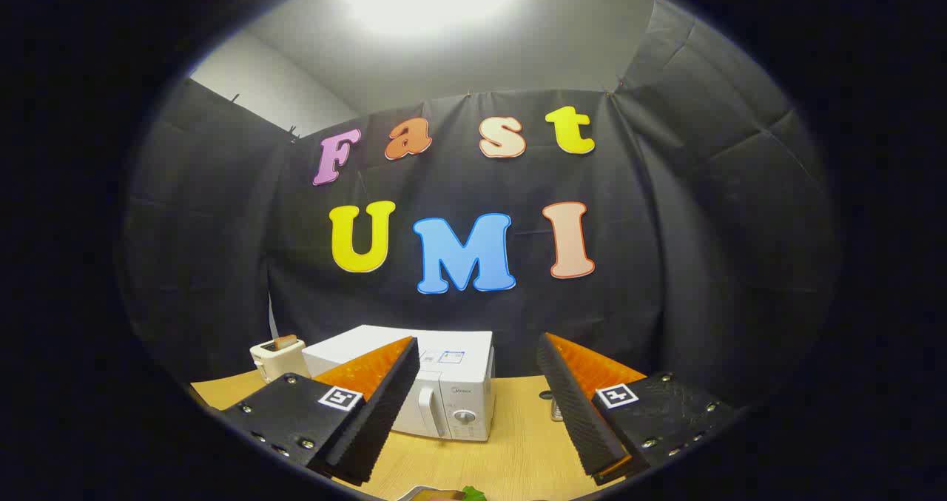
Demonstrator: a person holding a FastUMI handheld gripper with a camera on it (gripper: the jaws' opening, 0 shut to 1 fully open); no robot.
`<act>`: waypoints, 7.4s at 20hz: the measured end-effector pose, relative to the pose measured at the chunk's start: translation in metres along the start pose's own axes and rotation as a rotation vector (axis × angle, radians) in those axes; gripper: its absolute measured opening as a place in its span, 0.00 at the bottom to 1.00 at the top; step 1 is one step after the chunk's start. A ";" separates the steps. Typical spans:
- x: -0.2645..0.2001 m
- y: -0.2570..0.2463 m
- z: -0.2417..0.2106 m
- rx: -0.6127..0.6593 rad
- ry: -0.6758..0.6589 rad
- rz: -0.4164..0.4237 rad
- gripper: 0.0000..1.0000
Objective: Open the microwave, put the food inside, and close the microwave door.
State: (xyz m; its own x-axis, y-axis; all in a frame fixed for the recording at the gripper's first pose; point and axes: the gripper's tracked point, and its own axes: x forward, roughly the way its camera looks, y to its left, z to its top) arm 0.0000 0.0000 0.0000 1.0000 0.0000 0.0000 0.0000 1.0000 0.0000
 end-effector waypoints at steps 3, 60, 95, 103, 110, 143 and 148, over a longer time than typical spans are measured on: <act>0.004 0.005 -0.004 0.003 0.007 0.008 0.99; 0.189 0.096 -0.238 0.021 0.240 -0.087 0.13; 0.187 0.095 -0.255 -0.036 0.272 -0.134 0.33; 0.134 0.114 -0.245 -0.069 0.256 -0.144 0.11; 0.075 0.145 -0.244 -0.001 0.265 -0.092 0.10; -0.089 0.372 -0.242 0.032 0.267 0.381 0.21; -0.094 0.419 -0.242 0.050 0.289 0.438 0.22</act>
State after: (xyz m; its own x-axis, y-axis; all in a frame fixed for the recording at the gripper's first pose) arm -0.0941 0.4191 -0.2419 0.8655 0.4249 -0.2653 -0.4107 0.9051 0.1097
